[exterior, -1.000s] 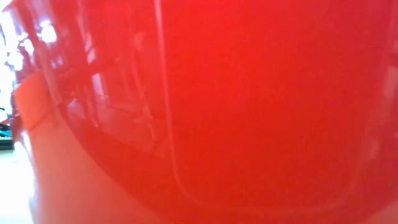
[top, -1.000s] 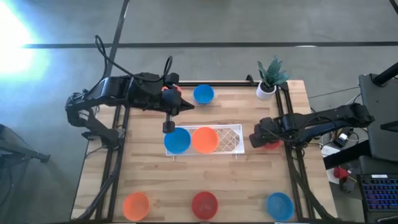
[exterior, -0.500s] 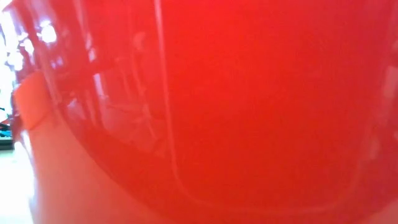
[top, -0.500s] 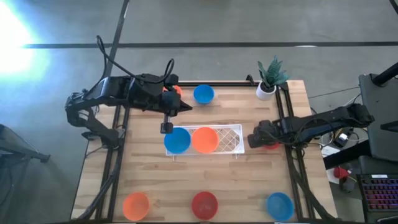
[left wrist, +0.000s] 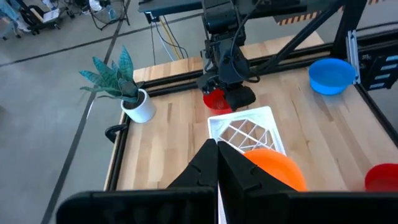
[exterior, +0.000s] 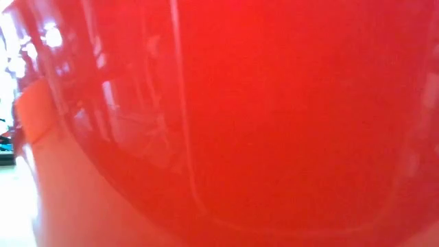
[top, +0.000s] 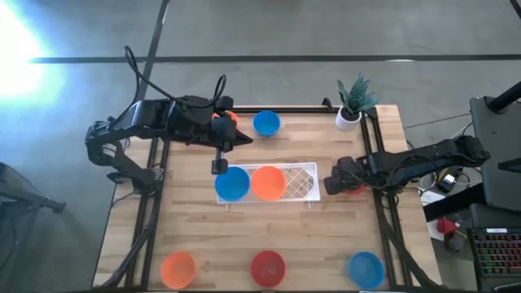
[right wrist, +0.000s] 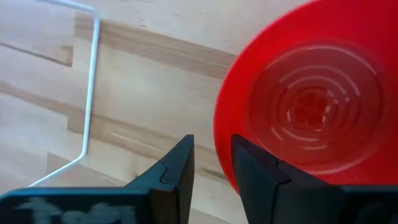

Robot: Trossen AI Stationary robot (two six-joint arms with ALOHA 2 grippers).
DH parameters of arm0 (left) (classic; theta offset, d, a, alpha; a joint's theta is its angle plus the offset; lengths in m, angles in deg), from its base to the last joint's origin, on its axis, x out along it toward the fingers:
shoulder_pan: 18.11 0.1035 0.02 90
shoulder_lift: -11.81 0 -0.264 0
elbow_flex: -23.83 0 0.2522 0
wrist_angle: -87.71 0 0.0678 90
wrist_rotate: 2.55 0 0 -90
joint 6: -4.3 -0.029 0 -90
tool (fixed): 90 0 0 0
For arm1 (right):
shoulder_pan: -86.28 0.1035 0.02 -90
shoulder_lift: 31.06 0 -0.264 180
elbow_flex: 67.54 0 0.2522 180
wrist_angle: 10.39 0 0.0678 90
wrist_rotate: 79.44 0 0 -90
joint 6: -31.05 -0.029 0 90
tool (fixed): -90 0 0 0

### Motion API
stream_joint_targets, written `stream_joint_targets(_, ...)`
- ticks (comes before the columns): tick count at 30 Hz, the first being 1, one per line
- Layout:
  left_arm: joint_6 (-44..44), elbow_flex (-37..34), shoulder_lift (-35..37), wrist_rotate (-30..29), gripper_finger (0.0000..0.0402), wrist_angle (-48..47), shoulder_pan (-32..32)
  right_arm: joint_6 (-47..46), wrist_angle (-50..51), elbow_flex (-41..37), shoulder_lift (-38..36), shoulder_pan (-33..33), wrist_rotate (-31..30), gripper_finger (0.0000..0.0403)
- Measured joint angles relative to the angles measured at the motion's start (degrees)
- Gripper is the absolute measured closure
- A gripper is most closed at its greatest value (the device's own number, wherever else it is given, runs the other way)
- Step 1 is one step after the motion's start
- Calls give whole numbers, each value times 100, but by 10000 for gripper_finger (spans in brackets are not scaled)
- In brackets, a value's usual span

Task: Pick & Place Mini bowls
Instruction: Put the middle red bowl on the shelf

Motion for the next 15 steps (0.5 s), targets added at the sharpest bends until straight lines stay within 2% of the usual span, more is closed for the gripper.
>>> stream_joint_targets(15,460,0,0,1,400,252,4,161,13,-325,2,1,-40,309)
